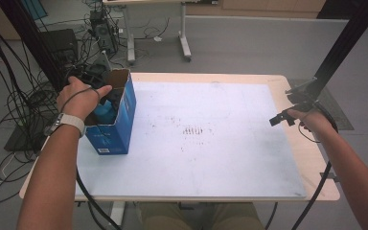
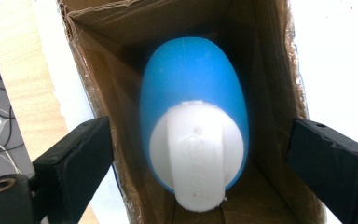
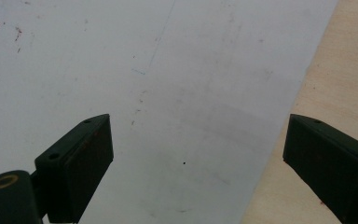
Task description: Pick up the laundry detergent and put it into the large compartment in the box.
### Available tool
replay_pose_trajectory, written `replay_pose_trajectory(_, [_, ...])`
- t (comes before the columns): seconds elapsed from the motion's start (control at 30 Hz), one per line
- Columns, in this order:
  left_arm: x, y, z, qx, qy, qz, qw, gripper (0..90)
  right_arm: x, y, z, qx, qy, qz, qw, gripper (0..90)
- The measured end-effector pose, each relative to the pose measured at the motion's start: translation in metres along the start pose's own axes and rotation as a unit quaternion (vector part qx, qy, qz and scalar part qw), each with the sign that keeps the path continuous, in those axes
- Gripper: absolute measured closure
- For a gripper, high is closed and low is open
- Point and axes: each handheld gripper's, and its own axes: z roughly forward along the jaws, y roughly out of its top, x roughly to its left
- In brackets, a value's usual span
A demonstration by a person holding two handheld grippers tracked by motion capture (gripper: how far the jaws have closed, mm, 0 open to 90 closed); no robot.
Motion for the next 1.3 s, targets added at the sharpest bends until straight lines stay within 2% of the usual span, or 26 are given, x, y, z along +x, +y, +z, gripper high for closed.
replay_pose_trajectory(0.2, [-0.002, 0.001, -0.01, -0.01, 0.001, 0.005, 0.9999, 4.7, 0.0, 0.0, 0.0, 0.0, -0.001, 0.0, 1.0, 8.2])
replay_pose_trajectory(0.33, [-0.004, 0.002, -0.019, -0.016, -0.009, 0.003, 0.9998, 4.5, 0.0, 0.0, -0.001, 0.0, -0.001, -0.001, 1.0, 8.3])
replay_pose_trajectory(0.67, [-0.017, 0.001, -0.037, -0.043, -0.034, 0.03, 0.9981, 4.8, 0.0, -0.001, -0.002, -0.002, -0.001, -0.001, 1.0, 8.3])
replay_pose_trajectory(0.87, [-0.018, -0.001, -0.04, -0.05, -0.038, 0.04, 0.9972, 5.4, 0.0, -0.002, -0.003, -0.002, -0.002, 0.001, 1.0, 8.3])
replay_pose_trajectory(1.03, [-0.02, -0.002, -0.044, -0.054, -0.041, 0.033, 0.9972, 5.4, 0.0, -0.002, -0.004, -0.003, -0.003, 0.0, 1.0, 8.2])
replay_pose_trajectory(1.2, [-0.025, -0.002, -0.051, -0.06, -0.04, 0.035, 0.9968, 5.1, 0.0, -0.002, -0.004, -0.002, -0.002, -0.001, 1.0, 8.3])
replay_pose_trajectory(1.3, [-0.029, 0.0, -0.056, -0.063, -0.035, 0.034, 0.9968, 5.1, 0.001, -0.001, -0.004, -0.002, -0.003, -0.002, 1.0, 8.3])
